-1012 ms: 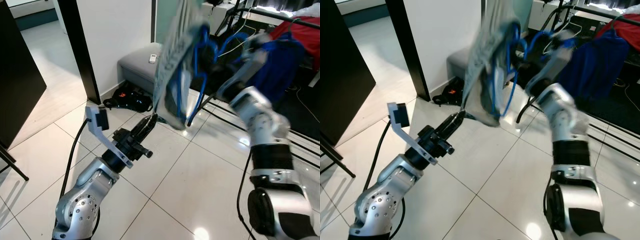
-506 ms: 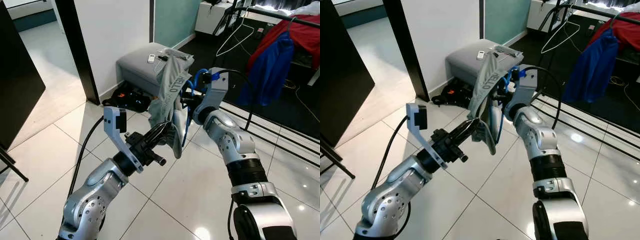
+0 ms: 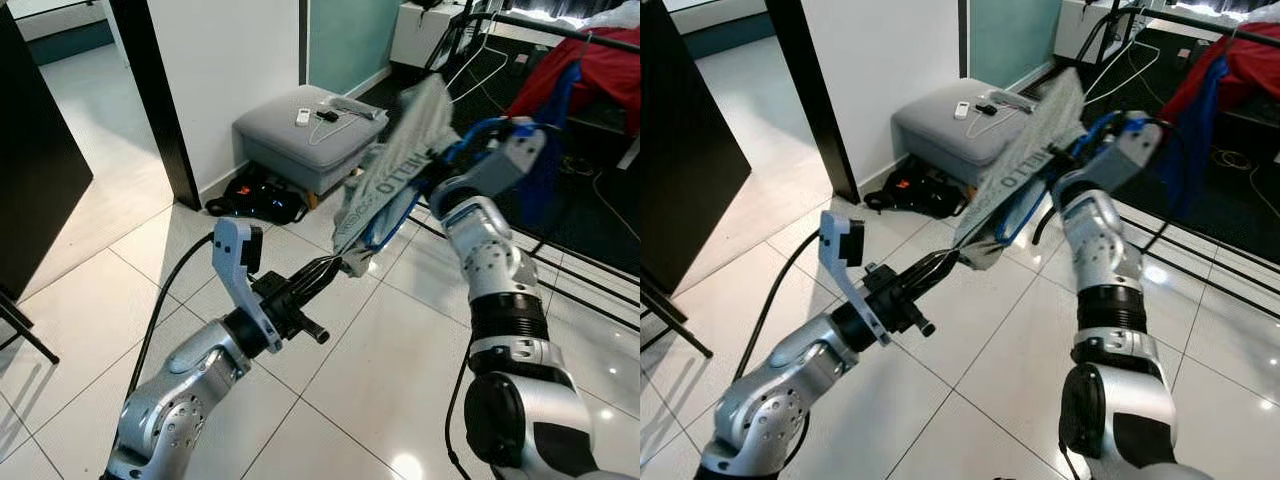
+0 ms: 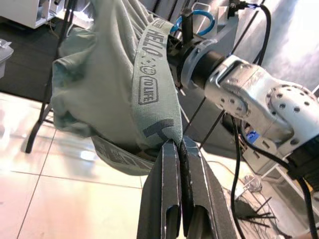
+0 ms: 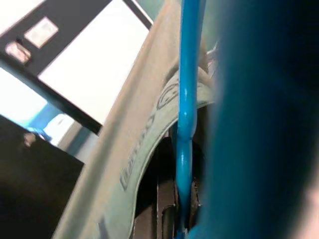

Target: Hang hanger

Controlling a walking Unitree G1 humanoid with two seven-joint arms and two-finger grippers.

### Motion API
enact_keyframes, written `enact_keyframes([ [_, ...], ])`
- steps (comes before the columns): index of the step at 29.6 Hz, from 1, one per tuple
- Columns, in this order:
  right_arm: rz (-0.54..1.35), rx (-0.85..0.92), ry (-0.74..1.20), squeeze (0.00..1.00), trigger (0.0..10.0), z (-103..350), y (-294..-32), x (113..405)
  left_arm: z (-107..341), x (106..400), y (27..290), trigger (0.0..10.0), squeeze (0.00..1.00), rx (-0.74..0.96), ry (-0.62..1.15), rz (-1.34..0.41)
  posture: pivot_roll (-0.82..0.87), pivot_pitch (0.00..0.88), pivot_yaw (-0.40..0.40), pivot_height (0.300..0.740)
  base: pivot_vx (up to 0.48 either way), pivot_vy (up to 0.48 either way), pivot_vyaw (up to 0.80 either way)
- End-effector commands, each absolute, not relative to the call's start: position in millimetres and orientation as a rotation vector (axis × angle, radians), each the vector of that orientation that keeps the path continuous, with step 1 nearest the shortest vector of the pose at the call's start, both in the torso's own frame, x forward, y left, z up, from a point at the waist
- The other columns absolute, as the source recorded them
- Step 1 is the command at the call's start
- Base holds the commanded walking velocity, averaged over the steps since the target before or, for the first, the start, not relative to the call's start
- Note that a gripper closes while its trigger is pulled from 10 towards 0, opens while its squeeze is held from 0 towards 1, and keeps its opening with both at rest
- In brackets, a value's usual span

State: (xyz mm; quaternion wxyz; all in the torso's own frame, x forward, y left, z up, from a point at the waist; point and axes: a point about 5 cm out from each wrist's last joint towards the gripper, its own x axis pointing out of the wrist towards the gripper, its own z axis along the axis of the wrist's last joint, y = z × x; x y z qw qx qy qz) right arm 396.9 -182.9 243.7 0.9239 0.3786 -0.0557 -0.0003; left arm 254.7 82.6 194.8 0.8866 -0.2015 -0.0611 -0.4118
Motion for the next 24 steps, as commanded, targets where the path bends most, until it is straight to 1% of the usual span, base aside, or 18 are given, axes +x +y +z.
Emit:
enact_keyframes([
  [1,-0.014,0.851,-0.125,0.00,10.0,244.4,-181.7,398.8,191.1,251.4,77.2,0.0,0.00,-0.370,-0.105,-0.888,-0.04,0.108,-0.007,0.740,0.000,0.000,0.00],
  [7,-0.037,0.864,-0.142,0.00,10.0,244.0,-180.7,399.0,189.9,246.3,62.9,0.0,0.00,-0.356,-0.097,-0.929,-0.04,0.110,-0.006,0.740,0.000,0.000,0.00],
  [9,-0.051,0.848,-0.144,0.00,10.0,243.2,-178.0,399.3,193.2,245.4,50.8,0.0,0.00,-0.363,-0.109,-0.955,-0.04,0.113,-0.011,0.740,0.000,0.000,0.00],
  [10,-0.051,0.848,-0.144,0.00,10.0,243.2,-178.0,399.3,193.2,245.4,50.8,0.0,0.00,-0.363,-0.109,-0.955,-0.04,0.113,-0.011,0.740,0.000,0.000,0.00],
  [11,-0.058,0.855,-0.146,0.00,10.0,243.4,-175.3,400.1,199.1,246.7,36.5,0.0,0.00,-0.377,-0.130,-0.990,-0.03,0.112,-0.015,0.740,0.000,0.000,0.00],
  [14,-0.061,0.866,-0.145,0.00,10.0,243.3,-174.7,400.6,201.0,247.3,30.3,0.0,0.00,-0.373,-0.137,-1.005,-0.03,0.112,-0.019,0.740,0.000,0.000,0.00],
  [15,-0.068,0.892,-0.139,0.00,10.0,243.5,-172.6,402.0,204.5,248.3,17.1,0.0,0.00,-0.365,-0.144,-1.030,-0.03,0.111,-0.018,0.740,0.000,0.000,0.00],
  [16,-0.068,0.892,-0.139,0.00,10.0,243.5,-172.6,402.0,204.5,248.3,17.1,0.0,0.00,-0.365,-0.144,-1.030,-0.03,0.111,-0.018,0.740,0.000,0.000,0.00],
  [17,-0.058,0.878,-0.137,0.00,10.0,244.1,-169.5,402.3,205.6,249.3,11.9,0.0,0.00,-0.364,-0.146,-1.032,-0.04,0.109,-0.021,0.740,0.000,0.000,0.00],
  [18,-0.025,0.812,-0.108,0.00,10.0,241.9,-160.5,402.7,206.9,251.0,6.8,0.0,0.00,-0.359,-0.152,-1.031,-0.04,0.111,-0.023,0.740,0.000,0.000,0.00],
  [19,-0.025,0.812,-0.108,0.00,10.0,241.9,-160.5,402.7,206.9,251.0,6.8,0.0,0.00,-0.359,-0.152,-1.031,-0.04,0.111,-0.023,0.740,0.000,0.000,0.00],
  [22,0.021,0.699,-0.061,0.00,10.0,232.8,-145.9,401.0,211.0,255.1,7.6,0.0,0.00,-0.368,-0.171,-1.013,-0.05,0.111,-0.024,0.740,0.000,0.000,0.00],
  [24,0.021,0.699,-0.061,0.00,10.0,232.8,-145.9,401.0,211.0,255.1,7.6,0.0,0.00,-0.368,-0.171,-1.013,-0.05,0.111,-0.024,0.740,0.000,0.000,0.00],
])
